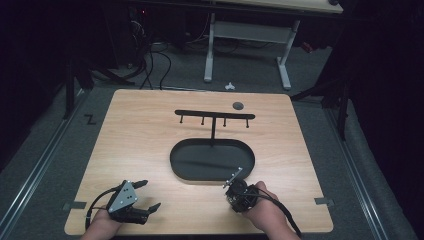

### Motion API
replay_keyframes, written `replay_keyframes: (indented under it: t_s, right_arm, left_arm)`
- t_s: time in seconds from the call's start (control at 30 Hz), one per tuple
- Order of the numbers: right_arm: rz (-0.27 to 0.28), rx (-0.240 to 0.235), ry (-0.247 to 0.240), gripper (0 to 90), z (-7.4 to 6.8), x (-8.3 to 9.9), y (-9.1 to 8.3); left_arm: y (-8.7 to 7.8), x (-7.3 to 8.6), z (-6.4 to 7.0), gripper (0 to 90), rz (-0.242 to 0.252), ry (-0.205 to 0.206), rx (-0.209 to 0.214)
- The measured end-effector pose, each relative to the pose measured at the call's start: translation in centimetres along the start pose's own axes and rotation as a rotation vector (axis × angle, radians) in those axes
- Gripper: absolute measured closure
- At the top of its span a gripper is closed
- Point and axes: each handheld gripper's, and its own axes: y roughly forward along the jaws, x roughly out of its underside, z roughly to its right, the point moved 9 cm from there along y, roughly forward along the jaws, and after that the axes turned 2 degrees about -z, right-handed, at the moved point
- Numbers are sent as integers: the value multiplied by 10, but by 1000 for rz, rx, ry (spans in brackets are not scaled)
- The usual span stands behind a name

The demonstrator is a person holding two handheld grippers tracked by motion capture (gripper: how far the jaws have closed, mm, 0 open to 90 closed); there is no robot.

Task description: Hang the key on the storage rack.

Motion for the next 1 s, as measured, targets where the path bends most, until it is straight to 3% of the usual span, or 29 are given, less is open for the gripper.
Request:
replay_keyframes:
  t_s: [0.1,0.13,0.27,0.43,0.57,0.73,0.8,0.87,1.0]
  right_arm:
    - [2,15,6,676,1,0,1]
    - [0,38,5,618,2,0,1]
    - [2,73,3,589,4,-1,1]
    - [-16,77,-22,637,4,0,2]
    - [-9,70,-13,695,4,0,2]
    - [1,51,1,703,5,0,0]
    - [22,50,7,798,6,-2,-3]
    - [45,50,23,791,8,-4,-8]
    - [35,57,24,773,10,-4,-9]
  left_arm:
    - [0,0,0,153,0,-1,0]
    - [0,0,0,153,1,0,1]
    - [0,0,0,153,0,-1,0]
    - [0,0,0,153,0,0,0]
    - [0,0,0,153,0,-1,-1]
    - [0,0,0,153,0,-1,-1]
    - [0,0,0,153,0,-1,0]
    - [0,0,0,153,0,-1,0]
    - [0,0,0,153,0,0,0]
